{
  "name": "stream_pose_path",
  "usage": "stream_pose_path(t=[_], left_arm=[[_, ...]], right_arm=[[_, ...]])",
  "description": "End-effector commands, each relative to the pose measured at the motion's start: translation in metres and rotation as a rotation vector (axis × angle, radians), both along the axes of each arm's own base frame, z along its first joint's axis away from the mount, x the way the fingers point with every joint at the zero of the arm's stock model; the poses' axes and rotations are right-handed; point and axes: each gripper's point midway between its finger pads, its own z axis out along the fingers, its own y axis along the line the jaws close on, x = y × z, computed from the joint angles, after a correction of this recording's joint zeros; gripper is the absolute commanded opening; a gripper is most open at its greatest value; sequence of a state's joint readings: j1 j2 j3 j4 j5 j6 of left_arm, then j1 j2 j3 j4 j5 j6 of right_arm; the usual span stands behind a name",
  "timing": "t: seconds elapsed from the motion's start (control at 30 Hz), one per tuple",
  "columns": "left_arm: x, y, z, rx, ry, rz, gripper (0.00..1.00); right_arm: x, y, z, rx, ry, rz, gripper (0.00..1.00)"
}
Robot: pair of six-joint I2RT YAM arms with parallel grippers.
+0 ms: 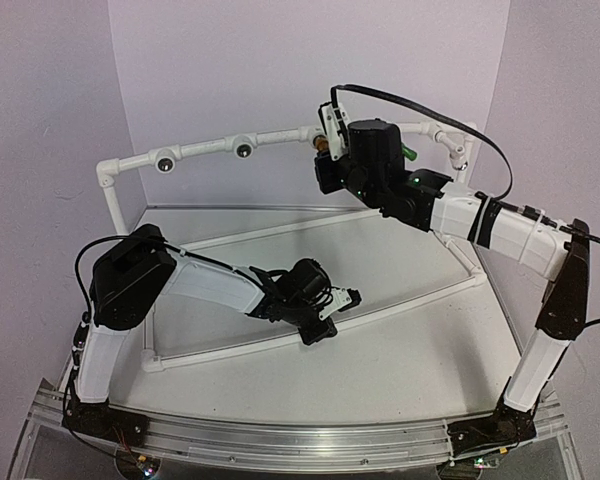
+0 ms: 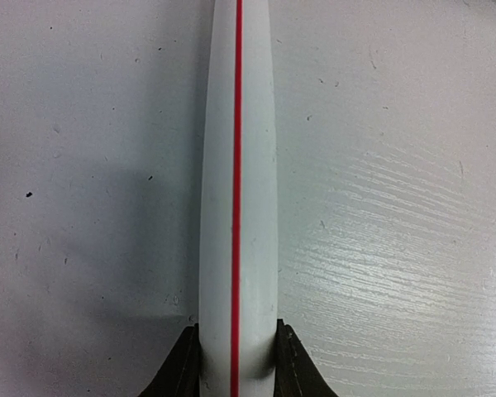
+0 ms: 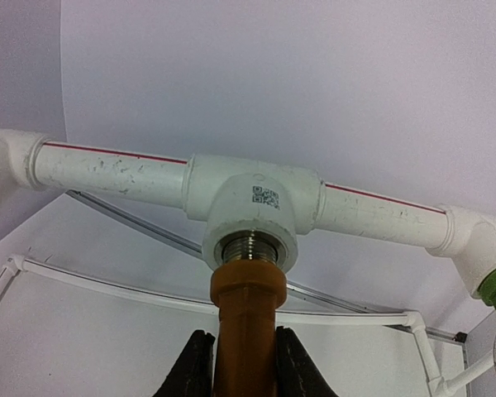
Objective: Install the water faucets
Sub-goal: Screw the water faucet onto the adaptor.
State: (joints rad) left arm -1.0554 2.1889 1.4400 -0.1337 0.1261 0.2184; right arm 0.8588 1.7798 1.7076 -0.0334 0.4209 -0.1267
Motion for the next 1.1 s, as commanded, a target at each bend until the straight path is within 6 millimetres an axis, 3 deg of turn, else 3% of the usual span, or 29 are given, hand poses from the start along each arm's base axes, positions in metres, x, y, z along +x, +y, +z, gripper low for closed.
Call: stream_pose_path(t=[0.0, 0.57, 1.07], left_arm=[[-0.097, 0.008, -0.058, 0.162, 0.195, -0.213, 0.0], [-0.098, 0.008, -0.059, 0.166, 0.198, -0.218, 0.0], [-0.099, 0.008, -0.059, 0.169, 0.197, -0.22, 0.0]], right_arm=[[-0.002, -0.01, 0.093, 0.219, -0.179, 0.044, 0.0], [-0.006, -0.012, 0.115, 0.256, -0.211, 0.058, 0.0], [0.002, -0.006, 0.106, 0.324, -0.166, 0.052, 0.0]])
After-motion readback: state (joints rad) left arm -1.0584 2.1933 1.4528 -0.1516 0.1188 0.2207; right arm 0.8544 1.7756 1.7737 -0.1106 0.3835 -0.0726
